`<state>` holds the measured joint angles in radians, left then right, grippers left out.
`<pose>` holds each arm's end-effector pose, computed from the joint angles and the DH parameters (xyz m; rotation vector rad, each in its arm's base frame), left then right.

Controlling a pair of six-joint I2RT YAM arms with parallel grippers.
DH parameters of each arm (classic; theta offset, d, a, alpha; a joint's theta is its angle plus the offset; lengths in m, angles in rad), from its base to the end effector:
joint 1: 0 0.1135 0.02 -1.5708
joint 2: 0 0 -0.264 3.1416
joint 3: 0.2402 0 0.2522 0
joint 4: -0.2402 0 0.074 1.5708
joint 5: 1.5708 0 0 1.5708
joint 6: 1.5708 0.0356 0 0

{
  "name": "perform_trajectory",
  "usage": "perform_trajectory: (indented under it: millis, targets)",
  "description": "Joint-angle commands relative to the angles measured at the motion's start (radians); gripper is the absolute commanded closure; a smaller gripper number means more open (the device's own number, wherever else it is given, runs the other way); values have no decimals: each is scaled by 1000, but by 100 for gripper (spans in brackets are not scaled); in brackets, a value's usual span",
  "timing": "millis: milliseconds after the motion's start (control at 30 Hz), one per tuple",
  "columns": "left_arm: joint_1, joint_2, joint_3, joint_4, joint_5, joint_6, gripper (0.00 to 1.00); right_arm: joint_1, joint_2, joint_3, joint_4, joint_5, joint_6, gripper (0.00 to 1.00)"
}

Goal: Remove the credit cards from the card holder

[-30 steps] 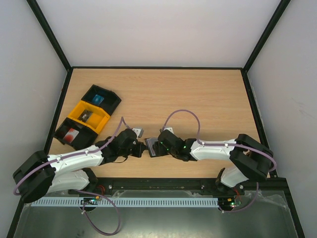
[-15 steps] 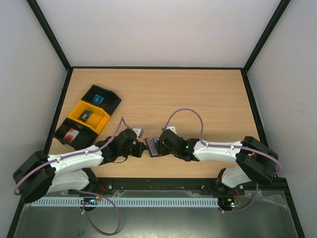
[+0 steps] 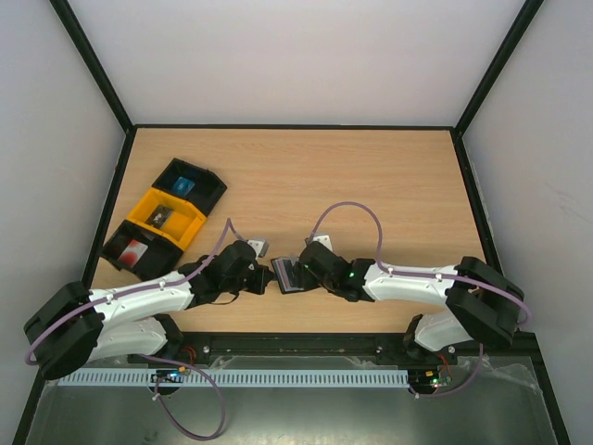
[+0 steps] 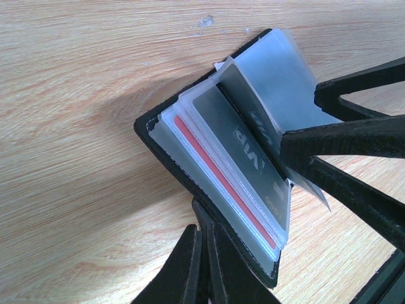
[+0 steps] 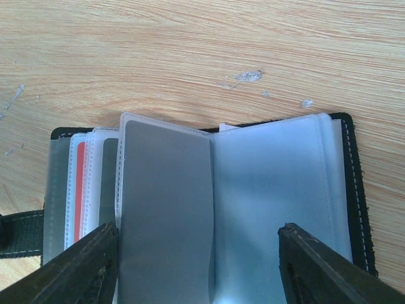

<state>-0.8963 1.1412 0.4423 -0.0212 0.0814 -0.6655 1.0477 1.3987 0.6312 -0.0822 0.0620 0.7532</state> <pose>0.1342 -0.1724 0.1696 0.3279 2.4352 -0.8545 0.1343 0.2285 0.1644 -0.3456 2.5340 0.7063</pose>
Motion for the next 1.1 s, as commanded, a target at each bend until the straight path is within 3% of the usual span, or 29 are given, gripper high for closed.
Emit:
perform_trajectory:
  millis: [0, 467, 700, 833, 967, 1067]
  targets:
    - [0, -5, 26, -14, 3, 4, 97, -4, -24, 14, -77, 72, -10, 36]
    - [-1, 1, 25, -31, -30, 7, 97, -4, -64, 37, -223, 286, 32, 43]
    - [21, 11, 51, -94, -99, -14, 96, -4, -61, 44, -136, 264, -2, 52]
    - [73, 24, 62, -140, -132, -63, 88, -43, 21, 110, -120, 271, -38, 59]
    - [106, -32, 73, -171, -126, -121, 68, -65, 52, 107, -38, 128, -52, 65]
    - [106, -104, 58, -107, -55, -142, 56, -73, 60, 67, 23, 67, -32, 68]
